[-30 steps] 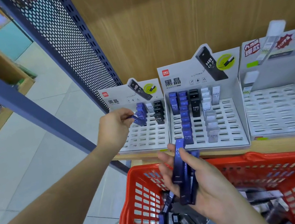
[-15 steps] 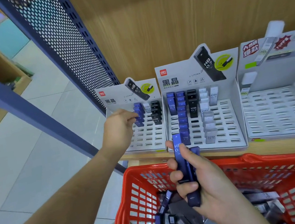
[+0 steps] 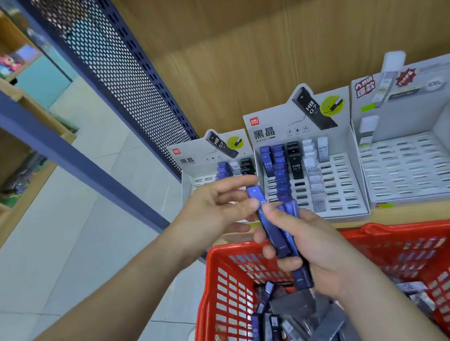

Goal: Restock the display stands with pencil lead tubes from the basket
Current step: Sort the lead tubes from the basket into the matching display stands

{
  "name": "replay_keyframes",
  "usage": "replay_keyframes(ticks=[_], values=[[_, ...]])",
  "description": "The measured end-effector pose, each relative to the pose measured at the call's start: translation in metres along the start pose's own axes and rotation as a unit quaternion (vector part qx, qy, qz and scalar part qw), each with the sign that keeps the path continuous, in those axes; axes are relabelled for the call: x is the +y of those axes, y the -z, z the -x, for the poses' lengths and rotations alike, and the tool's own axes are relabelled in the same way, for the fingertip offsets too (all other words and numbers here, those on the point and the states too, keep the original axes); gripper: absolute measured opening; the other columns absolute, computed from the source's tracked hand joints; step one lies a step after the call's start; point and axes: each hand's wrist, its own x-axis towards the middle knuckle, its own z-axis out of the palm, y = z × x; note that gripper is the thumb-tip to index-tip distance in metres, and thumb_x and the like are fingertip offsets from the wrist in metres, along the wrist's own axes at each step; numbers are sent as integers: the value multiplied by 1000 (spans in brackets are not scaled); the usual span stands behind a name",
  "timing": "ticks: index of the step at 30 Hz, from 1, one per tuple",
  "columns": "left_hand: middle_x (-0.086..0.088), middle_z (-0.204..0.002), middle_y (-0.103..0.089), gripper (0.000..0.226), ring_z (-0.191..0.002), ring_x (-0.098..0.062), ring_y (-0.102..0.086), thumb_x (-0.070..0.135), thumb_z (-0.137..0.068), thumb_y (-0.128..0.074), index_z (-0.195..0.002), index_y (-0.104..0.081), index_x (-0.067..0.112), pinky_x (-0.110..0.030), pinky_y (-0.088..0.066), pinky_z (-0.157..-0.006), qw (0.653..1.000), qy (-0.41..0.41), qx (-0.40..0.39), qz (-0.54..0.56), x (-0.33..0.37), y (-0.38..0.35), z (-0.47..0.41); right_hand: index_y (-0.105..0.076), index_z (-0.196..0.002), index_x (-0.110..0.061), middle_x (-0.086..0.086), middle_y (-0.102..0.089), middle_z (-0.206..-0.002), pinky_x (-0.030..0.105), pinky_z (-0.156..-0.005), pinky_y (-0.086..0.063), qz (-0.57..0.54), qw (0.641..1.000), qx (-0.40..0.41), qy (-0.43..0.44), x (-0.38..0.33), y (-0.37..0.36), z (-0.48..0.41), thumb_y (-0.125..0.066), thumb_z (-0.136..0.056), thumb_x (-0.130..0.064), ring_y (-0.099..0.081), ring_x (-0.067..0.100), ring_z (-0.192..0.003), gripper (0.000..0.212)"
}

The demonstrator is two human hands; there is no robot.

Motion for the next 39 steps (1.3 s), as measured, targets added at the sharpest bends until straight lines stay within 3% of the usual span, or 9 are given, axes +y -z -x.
replay_keyframes(ticks=[5, 9, 12, 22, 27, 30, 32, 36, 39], values=[[-6, -78, -65, 35, -73, -20, -65, 4, -69, -77, -102, -69, 15, -37, -56, -82, 1000, -25, 17, 4, 24, 9, 43, -59, -90, -8, 9, -61, -64, 15, -32, -24, 62, 997, -52, 9, -11, -11, 25, -67, -77, -35, -49, 13, -43, 31], [-12, -76, -67, 25, -64, -18, -65, 15, -65, -82, -86, -68, 13, -29, -57, -66, 997, -20, 59, 35, 33, 8, 80, -60, -92, -12, 4, -58, -60, 15, -33, -23, 96, 991, -76, 47, -14, -14, 45, -73, -69, -31, -51, 15, -46, 32], [-12, -75, -70, 25, -63, -20, -67, 0, -74, -74, -95, -64, 8, -23, -53, -58, 994, -19, 99, 38, 36, -1, 96, -62, -96, -11, 3, -57, -60, 16, -33, -24, 104, 992, -58, 50, -13, -12, 55, -75, -67, -33, -49, 13, -48, 38], [-5, -88, -74, 23, -86, -26, -69, 4, -86, -66, -84, -72, 26, -35, -56, -84, 946, -99, 290, -105, 34, 7, 49, -53, -132, -2, 16, -74, -102, 19, -40, -39, -272, 962, -7, 26, -16, 28, 53, -53, -75, -1, -49, 12, -54, 58], [2, -90, -71, 18, -81, -12, -65, 8, -88, -65, -102, -73, 15, -21, -50, -79, 910, -138, 271, -283, 23, 11, -10, -57, -131, -4, 17, -69, -122, 24, -56, -55, -293, 954, -30, 55, -14, 50, 33, -91, -44, 1, -66, 18, -68, 94], [-2, -99, -72, 20, -94, -18, -66, 11, -89, -63, -106, -72, 13, -29, -49, -88, 896, -158, 246, -335, 11, 7, -44, -70, -122, -13, 8, -70, -122, 34, -66, -60, -280, 958, -9, 62, -14, 60, 19, -90, -62, -19, -73, 22, -79, 63], [-5, -100, -73, 17, -95, -23, -64, 11, -90, -62, -103, -73, 14, -32, -48, -86, 885, -176, 238, -359, 3, 4, -63, -72, -115, -23, 2, -73, -117, 32, -62, -60, -252, 966, 13, 50, -14, 62, 8, -60, -87, -32, -73, 19, -74, 32], [-8, -103, -70, 17, -99, -26, -61, 11, -91, -60, -103, -73, 13, -32, -43, -86, 871, -191, 205, -405, -16, 0, -91, -81, -96, -25, -2, -76, -97, 17, -35, -44, -235, 969, 67, 43, -11, 62, -9, -54, -80, -44, -56, 7, -45, 36], [-9, -97, -70, 17, -95, -29, -62, 11, -90, -61, -101, -73, 12, -37, -46, -85, 863, -203, 172, -429, -26, -1, -107, -76, -105, -20, -3, -69, -75, 15, -31, -36, -248, 965, 69, 46, -7, 57, -16, -56, -78, -49, -42, 3, -36, 45]])
